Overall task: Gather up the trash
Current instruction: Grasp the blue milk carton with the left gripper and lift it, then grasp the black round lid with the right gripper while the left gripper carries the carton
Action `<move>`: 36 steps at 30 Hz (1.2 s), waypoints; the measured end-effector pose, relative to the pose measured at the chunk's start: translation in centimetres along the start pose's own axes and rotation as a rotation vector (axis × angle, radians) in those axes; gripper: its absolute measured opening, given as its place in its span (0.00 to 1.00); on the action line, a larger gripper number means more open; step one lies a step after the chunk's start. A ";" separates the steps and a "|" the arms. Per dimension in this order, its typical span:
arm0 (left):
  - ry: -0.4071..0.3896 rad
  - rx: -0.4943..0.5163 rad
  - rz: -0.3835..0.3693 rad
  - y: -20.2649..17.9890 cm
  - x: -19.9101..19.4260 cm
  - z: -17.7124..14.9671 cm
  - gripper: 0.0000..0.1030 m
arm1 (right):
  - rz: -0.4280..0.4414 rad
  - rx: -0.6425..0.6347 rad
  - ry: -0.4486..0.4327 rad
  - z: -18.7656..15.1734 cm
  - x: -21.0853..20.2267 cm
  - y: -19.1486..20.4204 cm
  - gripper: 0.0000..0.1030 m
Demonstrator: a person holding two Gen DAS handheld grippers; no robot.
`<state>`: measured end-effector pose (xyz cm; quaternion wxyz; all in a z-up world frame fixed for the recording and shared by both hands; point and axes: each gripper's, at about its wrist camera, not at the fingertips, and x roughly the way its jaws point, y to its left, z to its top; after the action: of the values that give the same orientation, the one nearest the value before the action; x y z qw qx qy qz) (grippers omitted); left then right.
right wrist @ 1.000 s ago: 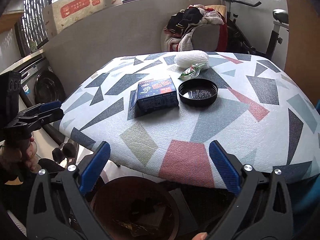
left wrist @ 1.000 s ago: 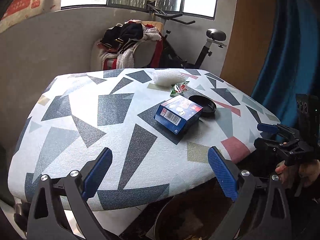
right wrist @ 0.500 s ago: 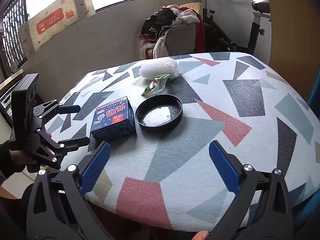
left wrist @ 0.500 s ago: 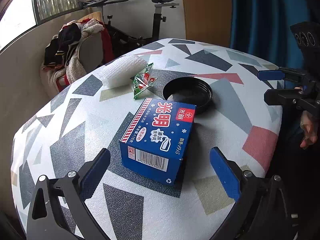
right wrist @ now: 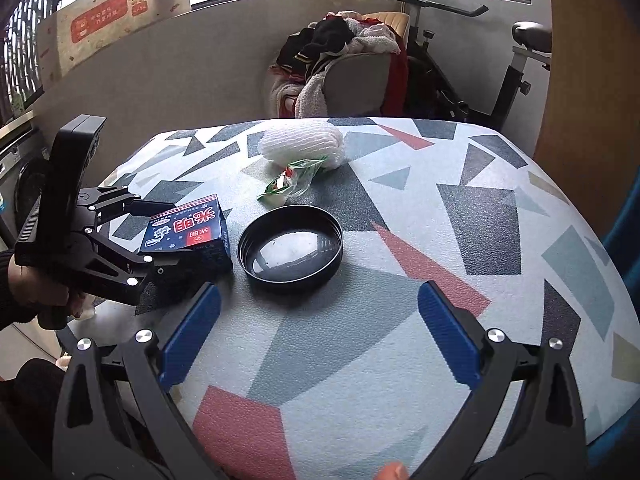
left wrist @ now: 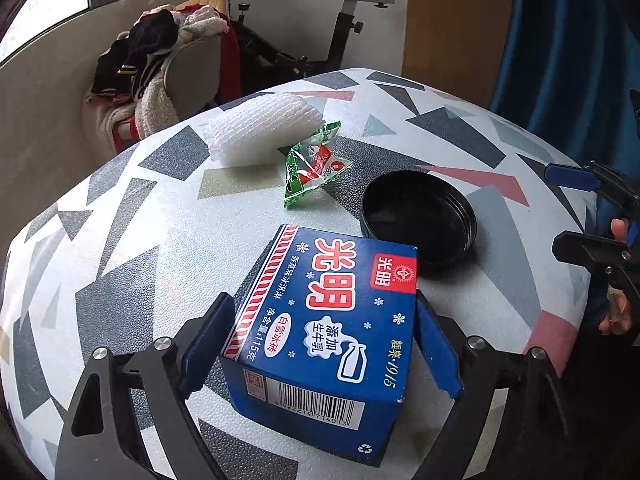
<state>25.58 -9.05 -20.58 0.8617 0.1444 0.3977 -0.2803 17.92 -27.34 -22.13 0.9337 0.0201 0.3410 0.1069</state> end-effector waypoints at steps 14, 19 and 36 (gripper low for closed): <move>-0.123 -0.473 0.069 5.4 -7.9 -6.8 0.81 | -0.052 0.027 0.256 2.7 9.4 2.8 0.94; -0.176 -0.505 0.068 5.3 -10.1 -8.3 0.81 | -0.072 0.010 0.279 3.3 10.8 3.5 0.94; -0.183 -0.447 0.033 1.7 -13.5 -11.6 0.81 | 0.090 -0.050 0.107 -0.1 1.9 5.0 0.88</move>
<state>12.50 2.79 -17.62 0.9091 -0.0694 0.3676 -0.1832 18.38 -22.04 -22.84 0.9086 0.0062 0.3864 0.1582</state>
